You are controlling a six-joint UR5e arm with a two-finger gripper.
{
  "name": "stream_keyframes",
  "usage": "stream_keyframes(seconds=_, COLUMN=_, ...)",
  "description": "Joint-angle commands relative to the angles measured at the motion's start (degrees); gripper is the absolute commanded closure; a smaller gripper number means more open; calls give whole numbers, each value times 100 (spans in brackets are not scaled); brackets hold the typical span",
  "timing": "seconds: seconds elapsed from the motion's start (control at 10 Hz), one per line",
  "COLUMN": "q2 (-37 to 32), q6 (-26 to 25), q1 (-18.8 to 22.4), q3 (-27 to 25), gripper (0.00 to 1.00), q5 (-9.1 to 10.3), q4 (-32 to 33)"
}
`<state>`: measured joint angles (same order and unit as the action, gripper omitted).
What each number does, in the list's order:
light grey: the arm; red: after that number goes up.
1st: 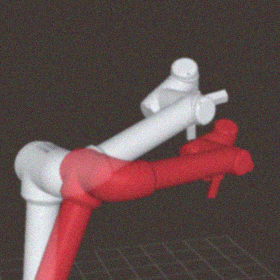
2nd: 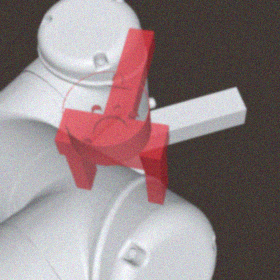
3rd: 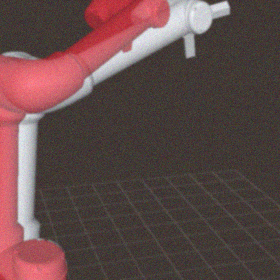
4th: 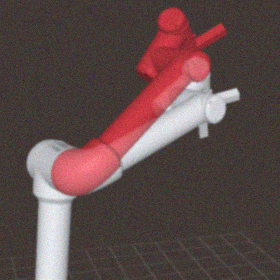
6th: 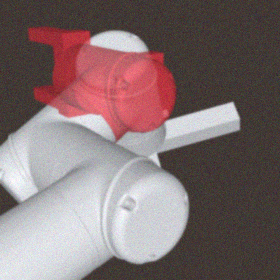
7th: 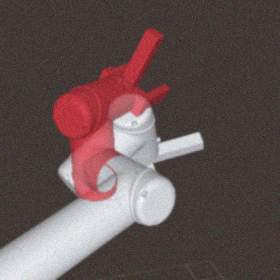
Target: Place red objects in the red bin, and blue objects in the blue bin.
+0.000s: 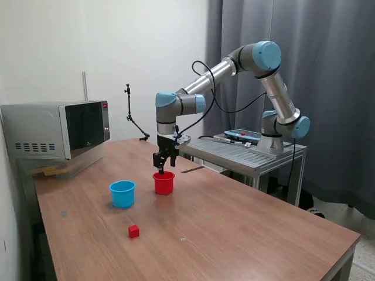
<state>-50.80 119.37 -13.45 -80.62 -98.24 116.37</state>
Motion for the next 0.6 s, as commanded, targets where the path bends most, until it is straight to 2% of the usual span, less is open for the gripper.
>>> stream_keyframes(seconds=0.0, q2=0, q6=68, q1=17, q3=29, gripper=0, q5=7, q4=0)
stream_keyframes(seconds=0.1, q2=-9, q6=347, q1=35, q3=177, gripper=0, q5=24, q4=0)
stream_keyframes(seconds=0.2, q2=35, q6=541, q1=331, q3=544, gripper=0, q5=59, q4=0)
stream_keyframes(seconds=0.3, q2=418, q6=769, q1=604, q3=991, gripper=0, q5=68, q4=0)
stream_keyframes(seconds=0.5, q2=904, q6=2023, q1=1079, q3=1731, gripper=0, q5=112, q4=-113)
